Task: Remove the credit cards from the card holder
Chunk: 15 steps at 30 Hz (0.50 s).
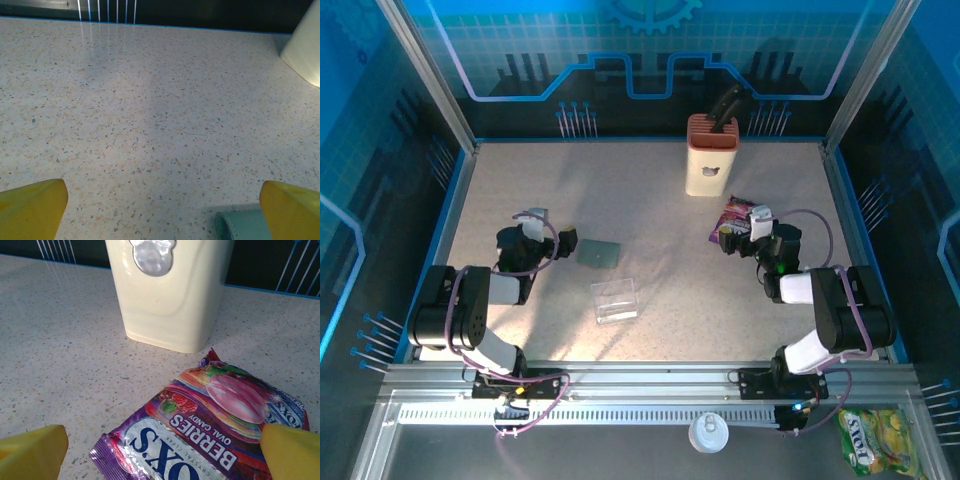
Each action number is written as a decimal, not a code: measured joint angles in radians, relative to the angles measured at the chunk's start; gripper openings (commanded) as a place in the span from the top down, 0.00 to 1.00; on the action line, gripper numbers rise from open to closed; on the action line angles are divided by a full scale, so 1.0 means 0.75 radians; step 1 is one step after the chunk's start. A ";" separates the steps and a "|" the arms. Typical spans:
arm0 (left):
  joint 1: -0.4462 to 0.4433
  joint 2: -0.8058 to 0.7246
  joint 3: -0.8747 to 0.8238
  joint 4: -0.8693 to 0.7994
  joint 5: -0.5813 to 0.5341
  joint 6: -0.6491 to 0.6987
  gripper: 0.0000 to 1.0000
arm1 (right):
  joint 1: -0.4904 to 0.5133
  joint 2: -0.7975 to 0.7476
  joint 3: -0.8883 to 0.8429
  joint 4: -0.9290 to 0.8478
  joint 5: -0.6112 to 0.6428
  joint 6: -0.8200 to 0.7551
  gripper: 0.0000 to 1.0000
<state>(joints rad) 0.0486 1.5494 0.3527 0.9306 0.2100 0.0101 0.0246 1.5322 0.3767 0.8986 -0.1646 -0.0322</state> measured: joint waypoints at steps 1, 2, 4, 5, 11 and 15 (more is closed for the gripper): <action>0.000 -0.001 0.004 -0.011 -0.006 0.000 0.01 | 0.000 0.000 0.000 -0.001 0.001 0.001 0.00; 0.000 -0.003 0.011 -0.031 -0.013 -0.001 0.01 | 0.000 -0.002 0.000 -0.005 0.006 0.001 0.00; -0.002 -0.023 0.032 -0.084 -0.024 0.000 0.01 | 0.000 -0.021 0.000 -0.032 0.020 0.003 0.00; -0.007 -0.042 0.043 -0.110 -0.038 0.000 0.01 | 0.001 -0.037 0.000 -0.045 0.028 0.004 0.00; -0.063 -0.170 0.072 -0.239 -0.136 0.012 0.01 | 0.002 -0.146 0.016 -0.148 0.079 0.008 0.00; -0.097 -0.275 0.096 -0.383 -0.211 0.010 0.01 | 0.032 -0.225 0.073 -0.299 0.138 0.007 0.00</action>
<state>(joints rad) -0.0238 1.3434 0.4248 0.6434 0.0517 0.0177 0.0486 1.3632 0.4316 0.6746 -0.0612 -0.0269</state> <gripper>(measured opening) 0.992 0.996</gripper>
